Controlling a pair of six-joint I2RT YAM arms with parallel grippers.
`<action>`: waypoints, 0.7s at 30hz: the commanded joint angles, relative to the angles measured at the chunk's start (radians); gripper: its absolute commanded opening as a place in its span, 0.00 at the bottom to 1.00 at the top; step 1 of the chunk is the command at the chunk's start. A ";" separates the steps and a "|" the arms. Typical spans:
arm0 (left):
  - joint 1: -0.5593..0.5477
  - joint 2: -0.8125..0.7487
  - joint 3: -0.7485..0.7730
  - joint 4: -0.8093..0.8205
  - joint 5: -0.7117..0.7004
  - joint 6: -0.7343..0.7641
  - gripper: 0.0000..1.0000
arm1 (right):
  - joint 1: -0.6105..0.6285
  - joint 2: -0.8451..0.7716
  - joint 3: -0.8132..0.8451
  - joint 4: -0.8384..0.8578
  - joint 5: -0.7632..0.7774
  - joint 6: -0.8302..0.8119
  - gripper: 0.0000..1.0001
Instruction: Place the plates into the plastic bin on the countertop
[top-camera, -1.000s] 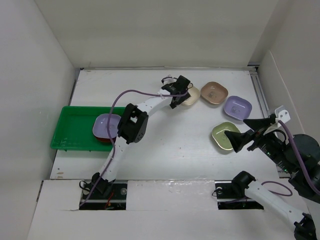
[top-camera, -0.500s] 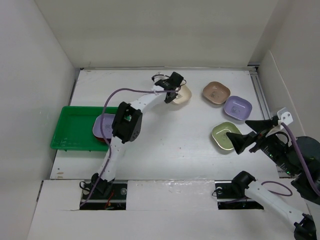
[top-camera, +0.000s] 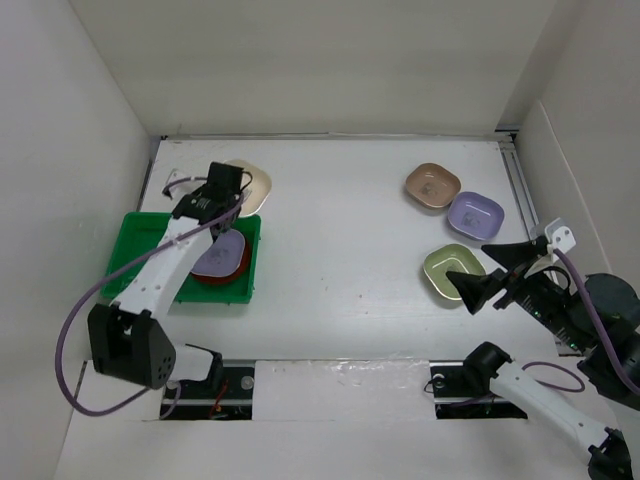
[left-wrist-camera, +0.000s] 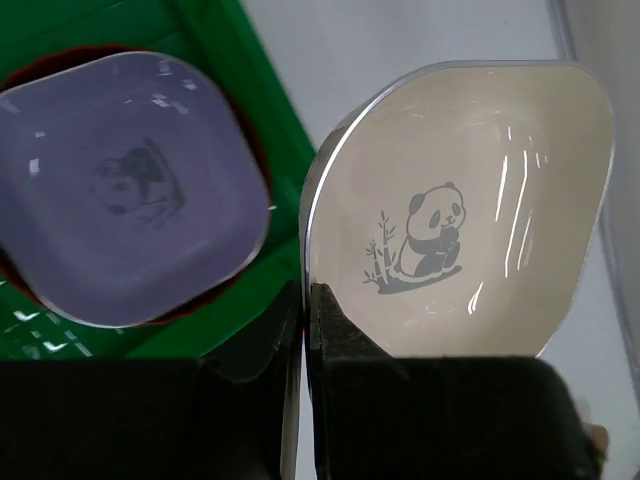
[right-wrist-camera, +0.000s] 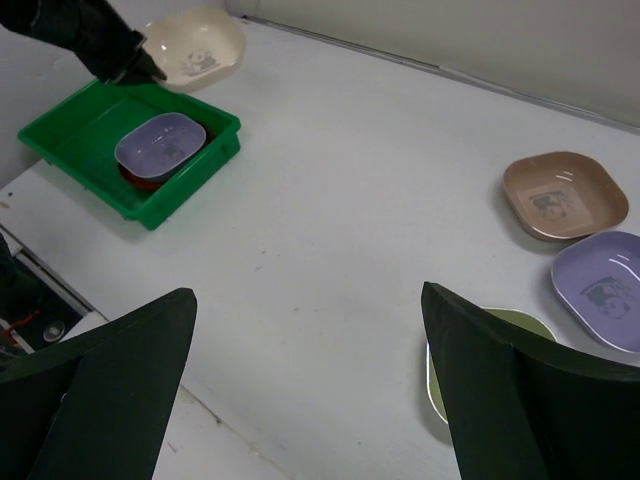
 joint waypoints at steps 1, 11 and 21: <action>0.032 -0.123 -0.153 -0.002 -0.006 -0.104 0.00 | 0.012 -0.001 -0.009 0.074 -0.031 -0.011 1.00; 0.146 -0.372 -0.430 -0.003 -0.023 -0.175 0.00 | 0.012 0.037 0.010 0.083 -0.127 -0.029 1.00; 0.155 -0.355 -0.440 0.025 -0.012 -0.160 0.89 | 0.012 0.037 0.021 0.074 -0.136 -0.029 1.00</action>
